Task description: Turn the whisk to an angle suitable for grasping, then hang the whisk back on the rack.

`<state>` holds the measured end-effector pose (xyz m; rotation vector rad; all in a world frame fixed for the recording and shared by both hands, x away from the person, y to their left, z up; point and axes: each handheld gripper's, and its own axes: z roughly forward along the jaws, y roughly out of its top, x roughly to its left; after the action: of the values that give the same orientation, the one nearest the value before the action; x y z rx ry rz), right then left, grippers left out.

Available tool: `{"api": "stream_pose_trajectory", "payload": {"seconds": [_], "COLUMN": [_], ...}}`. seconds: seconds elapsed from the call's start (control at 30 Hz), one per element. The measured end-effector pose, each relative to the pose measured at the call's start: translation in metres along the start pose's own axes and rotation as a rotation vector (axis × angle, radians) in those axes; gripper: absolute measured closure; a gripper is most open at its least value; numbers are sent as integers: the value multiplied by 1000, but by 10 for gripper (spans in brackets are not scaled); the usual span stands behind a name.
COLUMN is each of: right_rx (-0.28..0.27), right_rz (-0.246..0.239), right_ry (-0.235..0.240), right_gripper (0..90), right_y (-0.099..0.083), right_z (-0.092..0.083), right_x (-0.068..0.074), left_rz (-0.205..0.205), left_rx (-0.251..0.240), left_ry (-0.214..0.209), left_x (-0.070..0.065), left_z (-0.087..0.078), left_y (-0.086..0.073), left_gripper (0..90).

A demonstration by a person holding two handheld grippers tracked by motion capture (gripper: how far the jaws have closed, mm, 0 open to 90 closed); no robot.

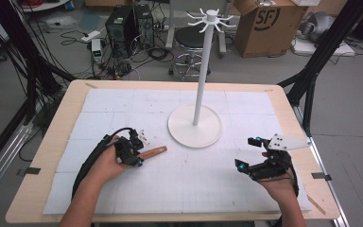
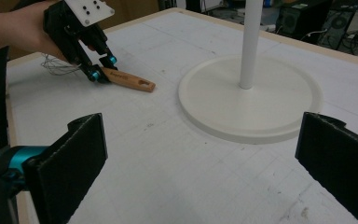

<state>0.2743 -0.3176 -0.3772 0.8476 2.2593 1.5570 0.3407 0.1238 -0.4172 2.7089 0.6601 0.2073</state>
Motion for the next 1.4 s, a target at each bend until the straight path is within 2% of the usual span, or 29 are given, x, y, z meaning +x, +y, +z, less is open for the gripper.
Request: {"api": "stream_pose_trajectory", "payload": {"seconds": [0.13, 0.23, 0.33, 0.5, 0.67, 0.9, 0.97, 1.1, 1.2, 1.3, 1.33, 1.4], "right_rx": [1, 2, 1, 14, 1, 9, 8, 9, 12, 12, 7, 9], "right_rz": [1, 2, 1, -1, 1, 4, 1, 3, 3, 3, -2, -5], "right_ry": [1, 3, 3, 1, 1, 8, 6, 3, 5, 7, 7, 9], "right_gripper": [8, 7, 7, 8, 8, 7, 7, 8, 8, 7, 8, 8], "right_y": [0, 1, 3, 2, 2, 2, 2, 1, 1, 2, 2, 2], "right_z": [1, 1, 3, 5, 3, 4, 4, 4, 5, 5, 5, 6], "right_x": [0, 0, 0, 0, 0, 1, 1, 1, 1, 2, 2, 3], "left_rz": [-25, -42, -42, -24, -15, -11, -7, 7, 16, -4, -13, -16], "left_rx": [-38, -92, -128, -168, -198, -256, -277, -312, -335, -384, -419, -435], "left_ry": [4, -22, -34, -30, -21, -31, -17, -15, -27, -57, -79, -84], "left_x": [1, 2, 0, -2, -5, -4, -5, -6, -5, -6, -5, -6], "left_z": [-6, -14, -23, -35, -46, -61, -66, -74, -79, -84, -86, -88], "left_y": [-3, -6, -6, -4, -3, 0, 1, 2, 4, 4, 5, 6], "left_gripper": [697, 697, 698, 698, 699, 700, 700, 701, 701, 701, 701, 701]}}
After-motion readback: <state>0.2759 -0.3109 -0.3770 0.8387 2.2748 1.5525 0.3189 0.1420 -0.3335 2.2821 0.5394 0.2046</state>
